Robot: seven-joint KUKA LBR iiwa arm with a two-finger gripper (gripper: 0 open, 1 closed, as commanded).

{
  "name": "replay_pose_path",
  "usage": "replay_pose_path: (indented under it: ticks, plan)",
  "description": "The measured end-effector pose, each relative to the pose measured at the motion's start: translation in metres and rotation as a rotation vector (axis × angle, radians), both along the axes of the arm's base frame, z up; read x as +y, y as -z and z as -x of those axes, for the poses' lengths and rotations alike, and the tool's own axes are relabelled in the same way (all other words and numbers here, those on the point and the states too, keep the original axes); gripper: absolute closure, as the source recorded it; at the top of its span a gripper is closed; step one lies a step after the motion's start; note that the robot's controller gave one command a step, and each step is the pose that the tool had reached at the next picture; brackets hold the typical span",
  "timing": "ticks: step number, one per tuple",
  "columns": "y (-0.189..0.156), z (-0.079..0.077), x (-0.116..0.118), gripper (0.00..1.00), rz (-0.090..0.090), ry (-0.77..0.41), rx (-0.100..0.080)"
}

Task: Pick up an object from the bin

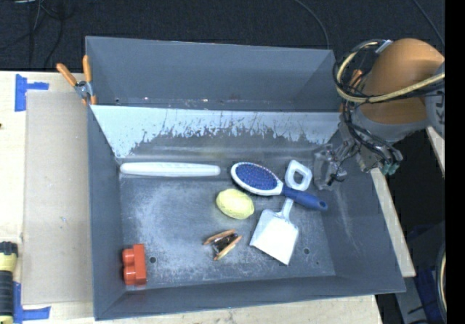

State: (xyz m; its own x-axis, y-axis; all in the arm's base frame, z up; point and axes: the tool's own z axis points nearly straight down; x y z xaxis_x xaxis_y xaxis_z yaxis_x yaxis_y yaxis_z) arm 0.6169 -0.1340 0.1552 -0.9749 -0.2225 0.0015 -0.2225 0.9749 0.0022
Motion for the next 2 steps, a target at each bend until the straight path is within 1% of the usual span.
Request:
replay_pose_path:
  ticks: [1, 2]
  plan:
    - [-0.001, -0.004, -0.003, 1.00, -0.002, -0.103, 0.003]
    - [-0.011, 0.011, 0.001, 1.00, -0.002, -0.291, 0.001]
